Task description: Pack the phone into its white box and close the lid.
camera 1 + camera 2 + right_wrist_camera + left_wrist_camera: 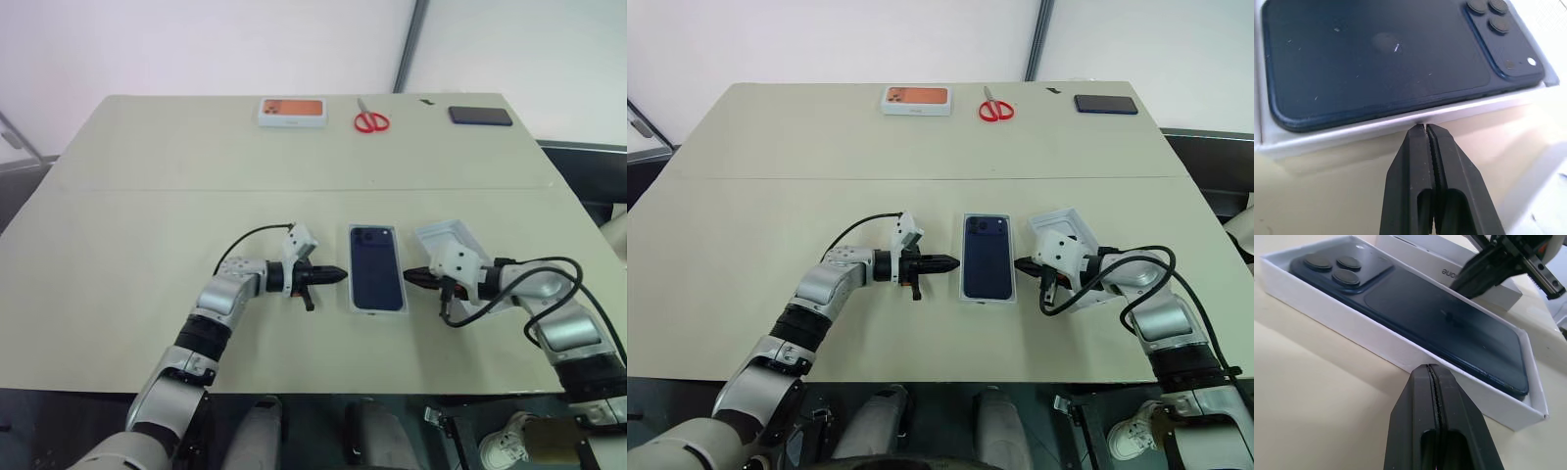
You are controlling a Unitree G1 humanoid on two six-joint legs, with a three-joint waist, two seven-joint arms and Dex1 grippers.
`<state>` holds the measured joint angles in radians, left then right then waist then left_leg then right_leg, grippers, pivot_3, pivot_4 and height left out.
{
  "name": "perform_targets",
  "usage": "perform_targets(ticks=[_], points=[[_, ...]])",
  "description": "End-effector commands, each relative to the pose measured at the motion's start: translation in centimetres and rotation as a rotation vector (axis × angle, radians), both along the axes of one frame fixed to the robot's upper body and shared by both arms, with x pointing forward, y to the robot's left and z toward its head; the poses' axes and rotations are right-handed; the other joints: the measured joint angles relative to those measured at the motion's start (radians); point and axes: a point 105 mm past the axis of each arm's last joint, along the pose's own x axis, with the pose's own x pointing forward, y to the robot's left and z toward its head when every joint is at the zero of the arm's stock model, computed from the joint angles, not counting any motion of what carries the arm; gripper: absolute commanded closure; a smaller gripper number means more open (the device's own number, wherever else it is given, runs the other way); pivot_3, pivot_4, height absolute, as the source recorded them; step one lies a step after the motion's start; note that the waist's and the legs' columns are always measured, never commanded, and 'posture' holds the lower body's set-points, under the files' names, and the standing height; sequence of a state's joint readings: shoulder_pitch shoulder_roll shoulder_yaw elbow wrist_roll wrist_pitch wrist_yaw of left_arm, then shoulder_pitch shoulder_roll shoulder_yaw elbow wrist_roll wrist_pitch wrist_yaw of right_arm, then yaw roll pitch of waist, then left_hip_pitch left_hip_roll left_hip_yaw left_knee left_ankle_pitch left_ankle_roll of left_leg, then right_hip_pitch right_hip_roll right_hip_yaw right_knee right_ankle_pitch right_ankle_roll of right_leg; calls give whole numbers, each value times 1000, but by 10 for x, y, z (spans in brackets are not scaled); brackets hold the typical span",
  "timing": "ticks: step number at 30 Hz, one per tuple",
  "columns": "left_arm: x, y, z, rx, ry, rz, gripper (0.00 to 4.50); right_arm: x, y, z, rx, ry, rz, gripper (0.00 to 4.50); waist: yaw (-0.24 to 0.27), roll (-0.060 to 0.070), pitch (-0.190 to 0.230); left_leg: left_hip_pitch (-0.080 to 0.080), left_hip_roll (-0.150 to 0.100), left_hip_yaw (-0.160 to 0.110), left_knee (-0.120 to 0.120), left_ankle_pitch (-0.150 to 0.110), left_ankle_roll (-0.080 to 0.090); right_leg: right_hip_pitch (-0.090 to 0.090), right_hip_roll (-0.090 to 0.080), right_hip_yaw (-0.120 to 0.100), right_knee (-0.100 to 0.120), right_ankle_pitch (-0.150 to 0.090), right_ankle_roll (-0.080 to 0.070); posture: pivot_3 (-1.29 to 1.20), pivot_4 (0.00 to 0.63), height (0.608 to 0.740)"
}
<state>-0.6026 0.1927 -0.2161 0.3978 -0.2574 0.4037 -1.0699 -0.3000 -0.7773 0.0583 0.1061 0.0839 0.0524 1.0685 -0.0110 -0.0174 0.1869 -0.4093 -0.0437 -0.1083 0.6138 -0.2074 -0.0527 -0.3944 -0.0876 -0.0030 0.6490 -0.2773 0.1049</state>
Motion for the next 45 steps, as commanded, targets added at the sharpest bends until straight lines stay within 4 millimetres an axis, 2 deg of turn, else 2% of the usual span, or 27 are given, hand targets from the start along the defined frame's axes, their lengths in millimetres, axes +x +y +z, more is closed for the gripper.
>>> perform_targets(ticks=[1,7,13,21,28,33,36,39,41,44,45], points=[[0,-11,11,-11,-46,-40,4476,-2,-3,12,9,-34,5,4435,0,0,0,0,0,0,0,0,0,0,0,0,0,0,0,0,150,740],[-2,-15,11,-14,-44,-59,4476,-3,-12,13,0,-34,-19,4435,1,0,0,0,0,0,0,0,0,0,0,0,0,0,0,0,150,740],[0,-9,13,-18,-55,-40,4476,-1,-15,13,-21,-51,-24,4435,-1,0,0,0,0,0,0,0,0,0,0,0,0,0,0,0,150,740],[14,13,26,-31,-92,38,4476,11,-13,19,-19,-90,-44,4435,-3,0,0,0,0,0,0,0,0,0,0,0,0,0,0,0,150,740],[24,31,33,-36,-133,116,4476,36,-29,17,-102,-170,-145,4435,-2,0,0,0,0,0,1,0,0,0,0,0,0,0,0,0,150,740],[30,49,42,-37,-165,169,4476,49,-25,20,-99,-213,-174,4435,-5,0,0,0,0,0,0,0,0,0,0,0,1,0,0,0,150,740],[33,62,47,-39,-185,209,4476,48,-16,27,-32,-191,-152,4435,-5,0,0,0,0,0,0,0,0,-1,1,0,1,0,0,0,150,740],[36,75,51,-34,-187,247,4476,41,-15,24,-2,-126,-137,4435,-4,0,0,0,1,0,1,0,0,0,1,0,1,0,0,0,150,740],[37,85,55,-48,-180,267,4500,43,-23,26,33,-87,-187,3907,-4,0,0,0,1,0,1,0,0,0,1,0,1,0,0,0,150,740],[40,93,61,-44,-220,296,3659,47,-31,34,35,-103,-231,2653,-3,0,0,0,1,0,1,0,0,0,1,0,1,0,0,0,150,740],[40,95,63,-39,-237,305,3098,48,-33,36,17,-128,-243,2045,-3,0,0,0,1,0,1,0,0,0,0,0,1,0,0,0,150,740]])
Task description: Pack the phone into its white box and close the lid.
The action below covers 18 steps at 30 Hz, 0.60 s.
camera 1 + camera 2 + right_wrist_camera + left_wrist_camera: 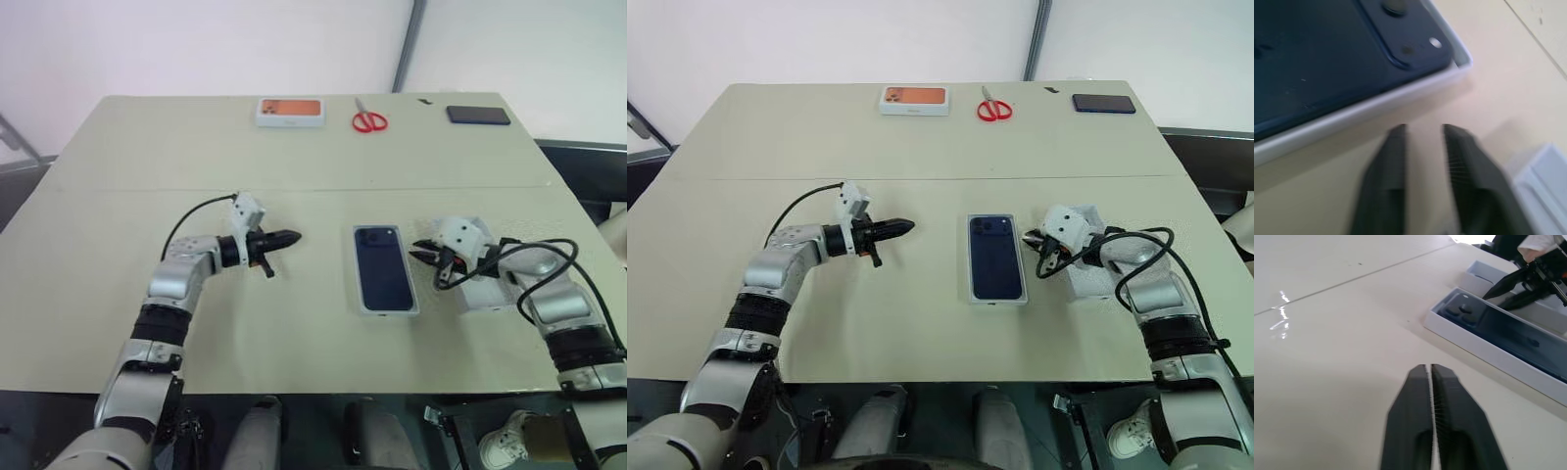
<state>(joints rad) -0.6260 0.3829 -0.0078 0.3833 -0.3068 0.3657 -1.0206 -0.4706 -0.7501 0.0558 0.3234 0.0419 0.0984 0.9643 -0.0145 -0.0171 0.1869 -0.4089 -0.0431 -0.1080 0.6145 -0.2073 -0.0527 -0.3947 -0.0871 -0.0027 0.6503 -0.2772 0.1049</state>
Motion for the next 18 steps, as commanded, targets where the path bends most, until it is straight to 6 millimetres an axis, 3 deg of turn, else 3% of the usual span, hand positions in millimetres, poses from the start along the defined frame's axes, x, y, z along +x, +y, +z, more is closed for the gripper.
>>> perform_targets(ticks=[1,4,8,12,18], points=[[1,5,21,-12,-99,15,2607,8,-9,25,-27,-104,-44,1511,0,0,0,0,0,0,0,0,0,0,0,0,0,0,0,0,150,740],[-3,10,23,6,-124,5,1260,6,-11,25,-85,-114,-39,166,0,0,0,0,0,0,0,0,0,0,0,0,0,0,0,0,150,740],[-9,20,26,3,-131,2,1260,2,-12,34,-92,-128,-42,166,-3,1,0,0,0,1,0,0,0,-1,0,0,1,0,0,0,150,740],[-17,31,28,17,-131,-6,1260,1,-19,48,10,-71,-173,166,-3,1,0,0,2,1,0,0,0,-1,0,1,1,0,0,0,150,740],[-31,38,33,-3,-181,-68,1260,-25,-19,35,53,194,-287,166,3,1,0,0,3,0,0,0,0,-1,-1,1,0,0,0,0,150,740]])
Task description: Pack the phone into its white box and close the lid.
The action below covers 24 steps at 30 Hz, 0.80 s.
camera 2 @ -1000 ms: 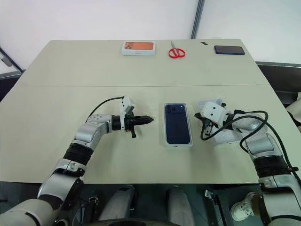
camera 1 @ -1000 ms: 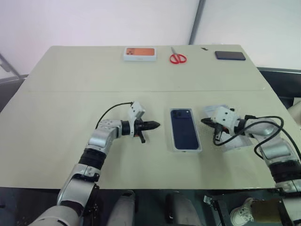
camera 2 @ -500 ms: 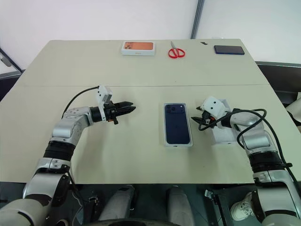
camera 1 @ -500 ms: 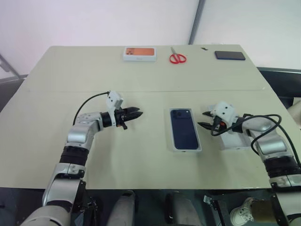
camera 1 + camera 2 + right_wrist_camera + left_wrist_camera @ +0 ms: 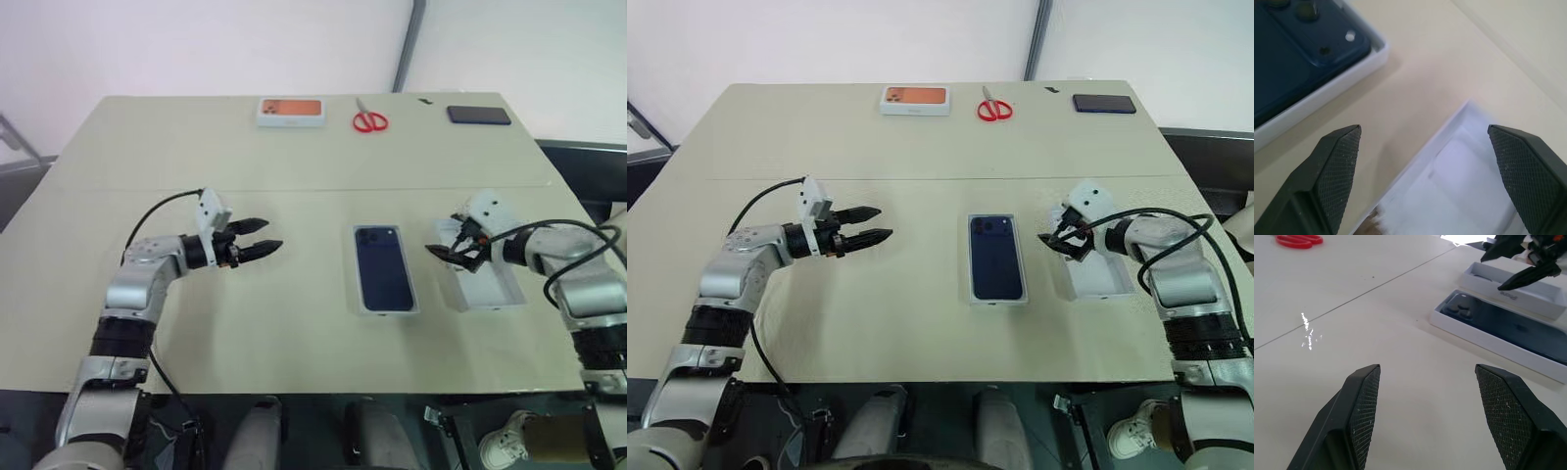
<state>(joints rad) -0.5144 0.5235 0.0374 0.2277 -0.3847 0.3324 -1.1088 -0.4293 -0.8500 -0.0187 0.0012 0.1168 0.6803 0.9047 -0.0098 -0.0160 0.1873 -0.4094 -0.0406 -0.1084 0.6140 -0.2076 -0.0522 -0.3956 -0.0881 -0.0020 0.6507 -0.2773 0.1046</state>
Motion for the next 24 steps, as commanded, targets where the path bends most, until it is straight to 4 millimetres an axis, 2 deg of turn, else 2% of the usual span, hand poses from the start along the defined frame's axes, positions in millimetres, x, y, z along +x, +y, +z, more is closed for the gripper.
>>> perform_targets(ticks=[1,2,8,11,16,21,24], points=[[-8,5,17,-36,-93,-40,1260,-13,6,11,61,72,-33,166,-2,0,0,0,0,0,0,0,0,0,0,0,0,0,0,0,150,740],[-11,6,17,-42,-102,-49,1260,-14,7,12,109,98,-66,166,-3,0,0,0,0,0,0,0,0,0,0,0,0,0,0,0,150,740],[-35,7,6,-7,-153,-120,1260,-20,-8,9,53,106,-208,166,-4,0,0,0,1,0,0,0,0,-1,0,1,-1,0,0,0,150,740],[-45,7,2,25,-195,-137,1260,-28,-2,16,79,113,-260,166,-2,1,0,-1,1,0,-1,0,1,-2,0,2,0,0,0,0,150,740],[-50,6,-1,36,-227,-156,1260,-45,10,7,120,165,-275,166,-1,1,0,-1,1,-1,0,-1,1,-1,0,1,-1,0,0,0,150,740],[-54,2,-1,37,-230,-184,1260,-50,20,4,136,156,-304,166,-1,1,0,-1,1,0,0,-1,1,-1,0,1,-1,0,0,0,150,740],[-56,-1,-2,34,-231,-190,1260,-48,9,1,128,145,-366,166,-2,2,0,-1,1,0,0,-1,2,-1,0,1,-1,0,0,0,150,740]])
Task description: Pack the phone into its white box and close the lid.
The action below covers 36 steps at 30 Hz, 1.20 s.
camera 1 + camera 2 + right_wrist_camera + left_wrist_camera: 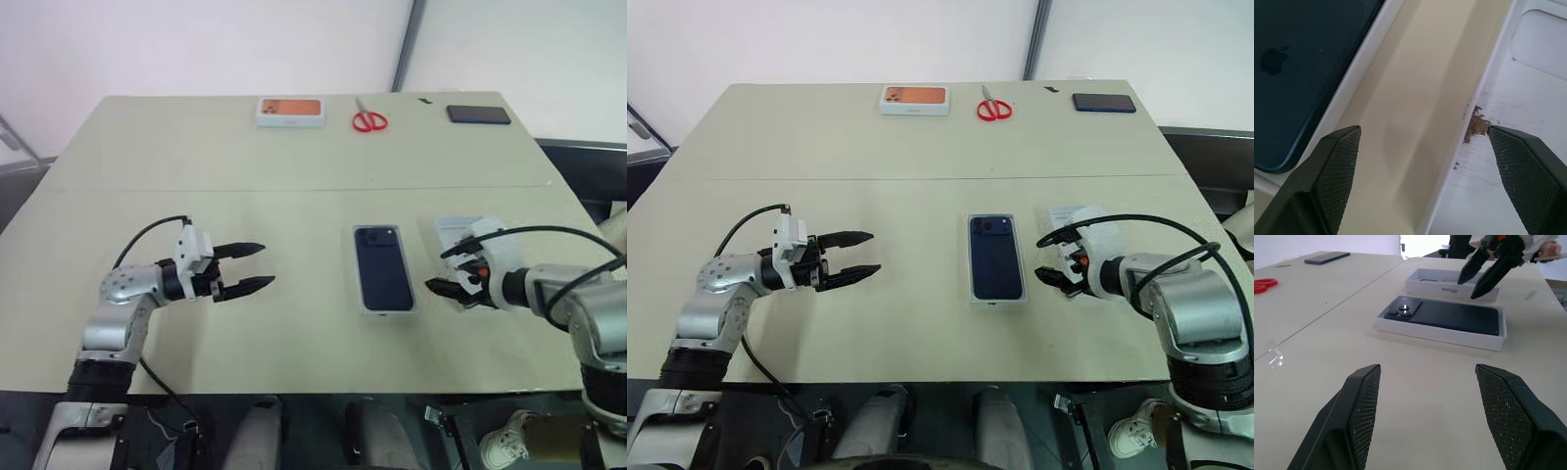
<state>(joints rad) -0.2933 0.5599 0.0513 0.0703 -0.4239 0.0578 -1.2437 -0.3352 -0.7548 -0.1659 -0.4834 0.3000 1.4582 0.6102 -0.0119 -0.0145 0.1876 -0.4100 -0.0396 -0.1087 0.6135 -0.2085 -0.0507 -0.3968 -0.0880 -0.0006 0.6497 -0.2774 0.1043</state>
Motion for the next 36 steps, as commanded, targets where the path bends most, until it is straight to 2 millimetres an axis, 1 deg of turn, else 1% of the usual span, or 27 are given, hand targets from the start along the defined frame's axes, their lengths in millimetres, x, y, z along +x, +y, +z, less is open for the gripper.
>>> perform_targets(ticks=[1,2,5,8,10,14,15,17,19,23,25,26,30,32,36], points=[[-5,-4,6,-1,-37,-26,1260,3,-12,8,-16,-57,-63,166,0,0,0,0,0,0,0,0,0,0,0,0,0,0,0,0,150,740],[-5,-4,6,-1,-36,-25,1260,3,-12,8,-12,-60,-68,166,0,0,0,0,0,0,0,0,0,0,0,0,0,0,0,0,150,740],[-5,-5,4,-6,-33,-23,1260,6,-5,10,-9,-89,-41,166,-1,0,0,0,0,1,0,0,0,0,0,0,0,0,0,0,150,740],[-5,-6,3,-11,-33,-20,1260,11,-4,14,-29,-187,-29,166,-1,0,0,0,0,2,0,0,0,0,0,0,0,0,0,0,150,740],[-5,-6,3,-12,-31,-20,1260,6,-6,5,-2,-175,-61,166,0,0,0,0,0,2,0,0,0,0,1,0,0,0,0,0,150,740],[-5,-6,3,-17,-30,-13,1260,0,2,9,130,-290,-92,166,1,0,0,0,0,2,0,0,0,1,0,-1,0,0,0,0,150,740],[-5,-6,3,-17,-30,-12,1260,-3,2,8,109,-304,-83,166,0,1,0,0,0,2,0,0,0,0,0,-1,0,0,0,0,150,740],[-4,-6,3,-18,-29,-10,1260,-13,0,-3,58,-281,-68,166,0,1,0,0,0,2,0,0,0,0,1,-1,0,0,0,0,150,740],[-3,-6,3,-23,-29,-4,1260,-19,-4,-6,64,-276,-101,166,0,1,0,1,0,2,0,0,1,1,1,-1,0,0,0,0,150,740],[-2,-9,2,-28,-28,-4,1260,-17,-4,1,-37,-306,-58,166,-4,2,-1,1,0,2,0,0,1,1,1,0,0,0,0,0,150,740],[-1,-10,2,-29,-29,-6,1260,-14,-2,4,-32,-318,-61,166,-4,2,-1,1,0,2,0,0,1,1,1,0,0,0,0,0,150,740],[-1,-10,2,-29,-30,-6,1260,-12,-1,6,-71,-332,-49,166,-3,2,-1,1,1,2,0,0,1,1,2,0,0,0,0,0,150,740],[1,-11,4,-34,-35,4,1260,-11,1,1,-113,-331,-32,166,0,2,-1,1,1,2,0,0,1,1,1,0,0,0,0,0,150,740],[1,-11,4,-35,-35,8,1260,-11,-1,-6,-102,-311,-49,166,0,2,-1,1,0,2,0,0,1,1,1,0,0,0,0,0,150,740],[-1,-12,3,-35,-32,11,1260,-4,-4,-9,-98,-307,-94,166,0,2,-1,1,0,2,0,0,1,1,1,0,0,0,0,0,150,740]])
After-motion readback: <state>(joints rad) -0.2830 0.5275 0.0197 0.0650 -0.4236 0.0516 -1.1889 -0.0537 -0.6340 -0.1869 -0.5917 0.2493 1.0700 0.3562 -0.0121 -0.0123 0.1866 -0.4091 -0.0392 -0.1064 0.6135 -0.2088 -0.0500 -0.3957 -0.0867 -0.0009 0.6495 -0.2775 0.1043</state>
